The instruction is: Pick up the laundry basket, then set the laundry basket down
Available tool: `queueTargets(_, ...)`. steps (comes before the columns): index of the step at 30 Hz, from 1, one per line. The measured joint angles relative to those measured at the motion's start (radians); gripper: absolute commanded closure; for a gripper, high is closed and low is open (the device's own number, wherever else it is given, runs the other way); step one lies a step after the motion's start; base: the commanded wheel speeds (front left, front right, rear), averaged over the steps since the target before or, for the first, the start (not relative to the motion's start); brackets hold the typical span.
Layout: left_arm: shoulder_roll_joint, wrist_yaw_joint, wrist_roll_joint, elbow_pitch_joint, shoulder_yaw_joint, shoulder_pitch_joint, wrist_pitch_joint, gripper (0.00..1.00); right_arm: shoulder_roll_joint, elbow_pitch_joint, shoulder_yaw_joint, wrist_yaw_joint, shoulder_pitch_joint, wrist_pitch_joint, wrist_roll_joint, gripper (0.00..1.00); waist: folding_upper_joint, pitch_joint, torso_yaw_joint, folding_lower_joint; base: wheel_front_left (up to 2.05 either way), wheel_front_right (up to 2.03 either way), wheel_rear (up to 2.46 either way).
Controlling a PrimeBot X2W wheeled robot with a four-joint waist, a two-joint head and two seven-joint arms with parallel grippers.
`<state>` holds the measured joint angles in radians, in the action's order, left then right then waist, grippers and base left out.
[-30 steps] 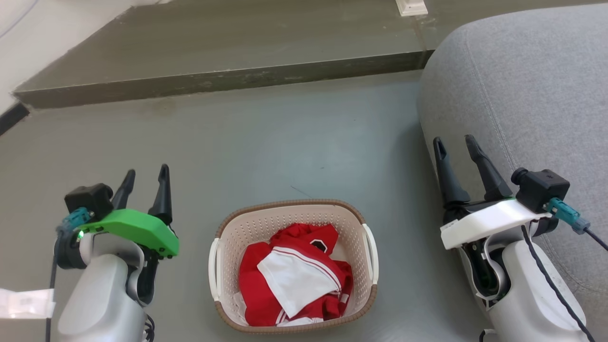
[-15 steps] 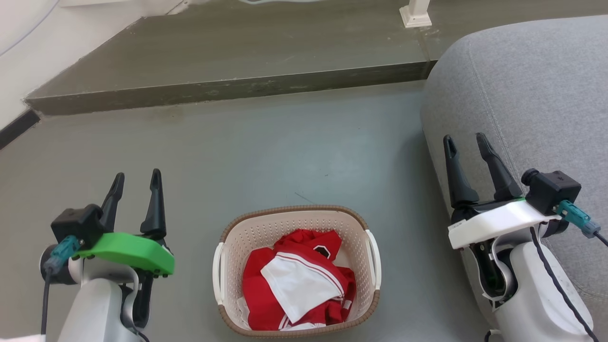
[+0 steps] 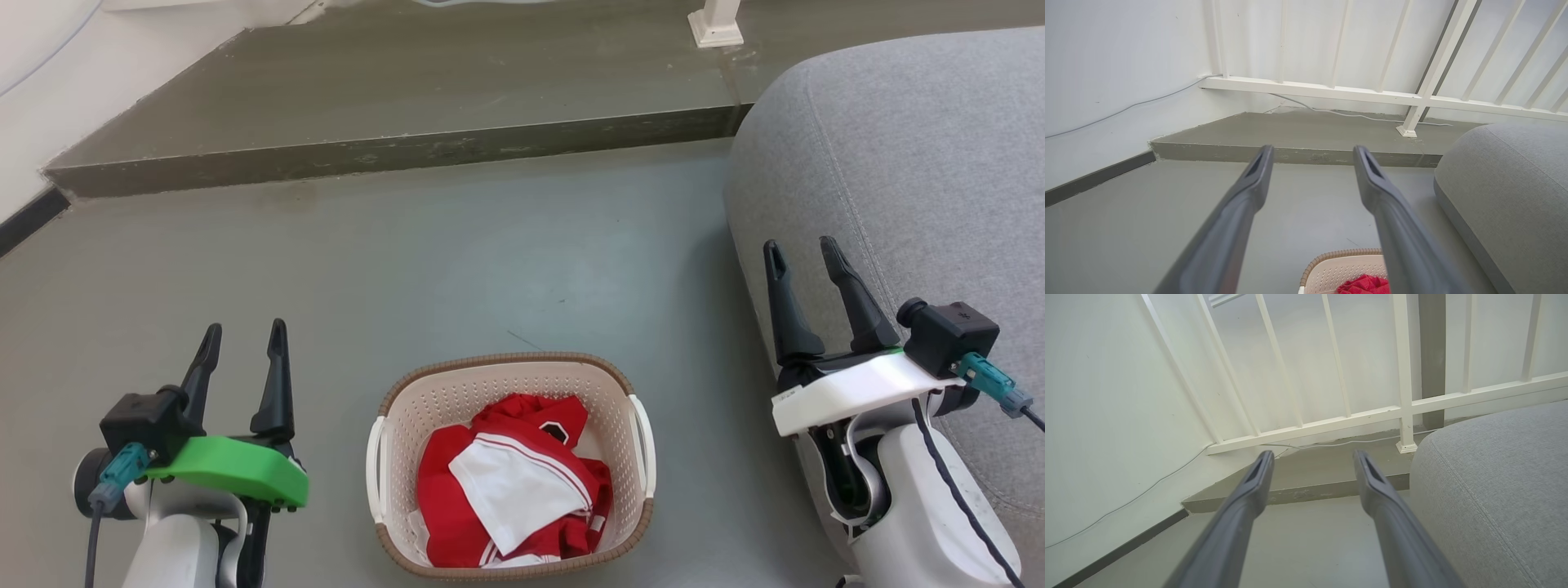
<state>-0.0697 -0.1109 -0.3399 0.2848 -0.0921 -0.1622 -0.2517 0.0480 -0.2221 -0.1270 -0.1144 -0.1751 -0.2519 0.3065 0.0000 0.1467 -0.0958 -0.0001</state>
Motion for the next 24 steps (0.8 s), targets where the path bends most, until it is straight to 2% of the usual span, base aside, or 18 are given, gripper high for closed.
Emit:
queueTargets(13,0.016,-0.001,0.010,-0.036,0.011,0.035,0.000,0.00,0.000,-0.001,-0.003,-0.003,0.000,0.000,-0.009,0.00,0.0000,-0.006,-0.001,0.0000,0.00,0.00,0.00)
queueTargets(14,0.018,-0.002,0.010,-0.031,0.009,0.038,0.001,1.00,-0.001,-0.007,-0.004,-0.002,0.001,0.000,-0.008,1.00,0.0000,-0.007,-0.001,0.0000,0.00,0.00,0.00)
queueTargets(18,0.028,-0.002,0.009,0.009,-0.001,0.058,0.004,1.00,-0.015,-0.046,-0.009,0.001,0.032,0.002,-0.007,1.00,0.0000,-0.007,-0.001,0.0000,0.00,0.00,0.00)
queueTargets(24,0.030,-0.002,-0.029,0.020,0.008,0.063,0.015,1.00,-0.015,-0.035,-0.013,0.001,0.054,0.002,0.031,1.00,0.0000,-0.010,0.002,0.0000,0.00,0.00,0.00)
